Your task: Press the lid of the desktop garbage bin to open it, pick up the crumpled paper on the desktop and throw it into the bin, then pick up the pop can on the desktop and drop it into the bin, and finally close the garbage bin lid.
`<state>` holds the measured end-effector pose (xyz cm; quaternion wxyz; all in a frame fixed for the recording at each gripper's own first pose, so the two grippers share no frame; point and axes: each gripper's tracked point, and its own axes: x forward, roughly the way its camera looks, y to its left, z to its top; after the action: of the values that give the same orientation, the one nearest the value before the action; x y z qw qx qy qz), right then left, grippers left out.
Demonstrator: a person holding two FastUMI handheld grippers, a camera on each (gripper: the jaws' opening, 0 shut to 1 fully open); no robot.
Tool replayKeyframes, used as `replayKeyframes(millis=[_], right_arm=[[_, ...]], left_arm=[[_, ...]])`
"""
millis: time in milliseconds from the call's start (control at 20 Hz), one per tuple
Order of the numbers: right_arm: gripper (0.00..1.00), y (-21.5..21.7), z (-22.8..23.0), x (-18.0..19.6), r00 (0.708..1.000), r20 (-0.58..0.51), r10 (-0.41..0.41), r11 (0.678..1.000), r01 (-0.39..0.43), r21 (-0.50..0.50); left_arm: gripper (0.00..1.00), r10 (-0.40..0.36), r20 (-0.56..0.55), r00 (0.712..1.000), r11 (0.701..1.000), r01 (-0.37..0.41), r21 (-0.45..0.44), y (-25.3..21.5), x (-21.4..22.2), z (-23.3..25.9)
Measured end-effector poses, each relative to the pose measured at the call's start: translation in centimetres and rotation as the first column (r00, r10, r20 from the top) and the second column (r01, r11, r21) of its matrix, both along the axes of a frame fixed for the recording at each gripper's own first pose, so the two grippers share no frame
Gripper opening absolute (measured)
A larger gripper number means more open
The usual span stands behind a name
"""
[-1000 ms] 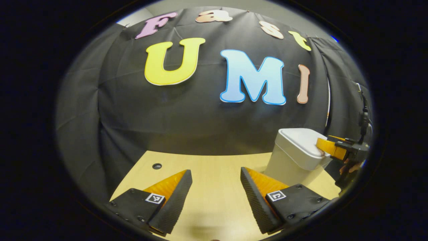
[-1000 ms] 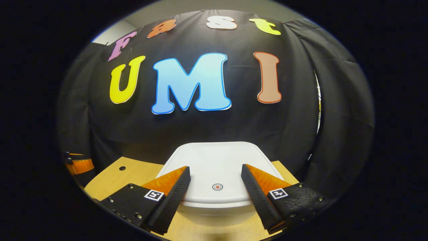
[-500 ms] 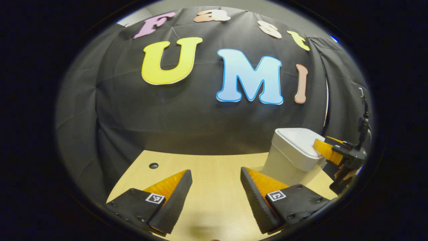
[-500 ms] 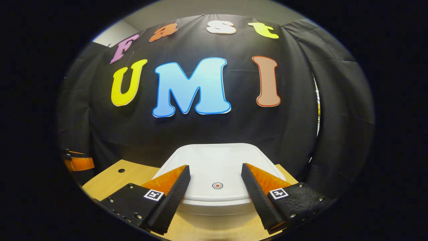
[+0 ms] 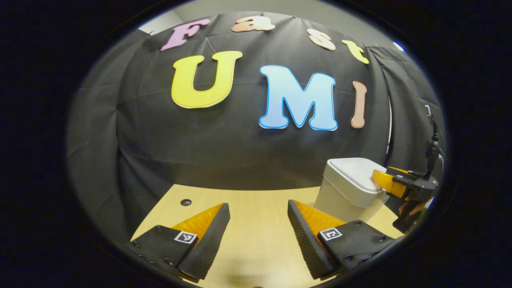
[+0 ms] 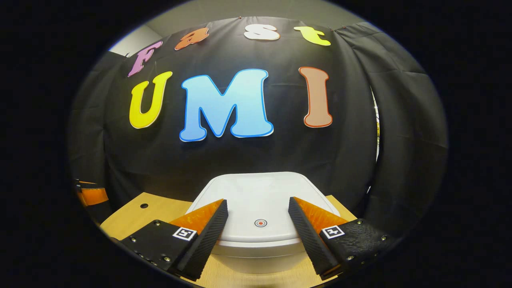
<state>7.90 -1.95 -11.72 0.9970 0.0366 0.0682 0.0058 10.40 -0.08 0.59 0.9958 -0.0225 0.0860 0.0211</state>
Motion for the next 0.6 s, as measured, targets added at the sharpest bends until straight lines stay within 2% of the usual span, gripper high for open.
replayKeyframes(millis=[100,150,250,350,450,600], right_arm=[[0.98,0.0,0.0,0.0,1.0,0.002,0.002,1.0,-0.002,0.0],[0.98,0.0,0.0,0.0,1.0,-0.001,0.003,1.0,-0.003,0.003],[0.98,0.0,0.1,0.1,1.0,-0.012,0.003,1.0,-0.003,0.006],[0.98,0.0,0.2,0.1,0.999,-0.035,0.002,1.0,-0.002,0.002],[0.98,0.2,0.9,-0.3,0.999,-0.05,0.009,1.0,-0.008,0.021],[0.98,0.1,4.1,-1.8,1.0,0.002,-0.016,1.0,0.016,0.023]], left_arm=[[0.95,-0.002,0.01,1.0,1.0,0.001,0.004,0.0,-0.1,0.4],[0.99,-0.003,0.015,1.0,1.0,0.003,0.007,0.0,-0.1,0.7],[0.92,-0.006,0.028,1.0,1.0,0.005,0.011,0.0,-0.1,1.2],[0.99,-0.007,0.048,0.999,1.0,0.007,0.006,0.1,-0.2,2.2],[0.95,-0.013,0.069,0.998,1.0,0.012,0.009,0.2,-0.1,3.4],[0.92,-0.016,0.107,0.994,1.0,0.013,0.026,0.3,-0.4,5.8]])
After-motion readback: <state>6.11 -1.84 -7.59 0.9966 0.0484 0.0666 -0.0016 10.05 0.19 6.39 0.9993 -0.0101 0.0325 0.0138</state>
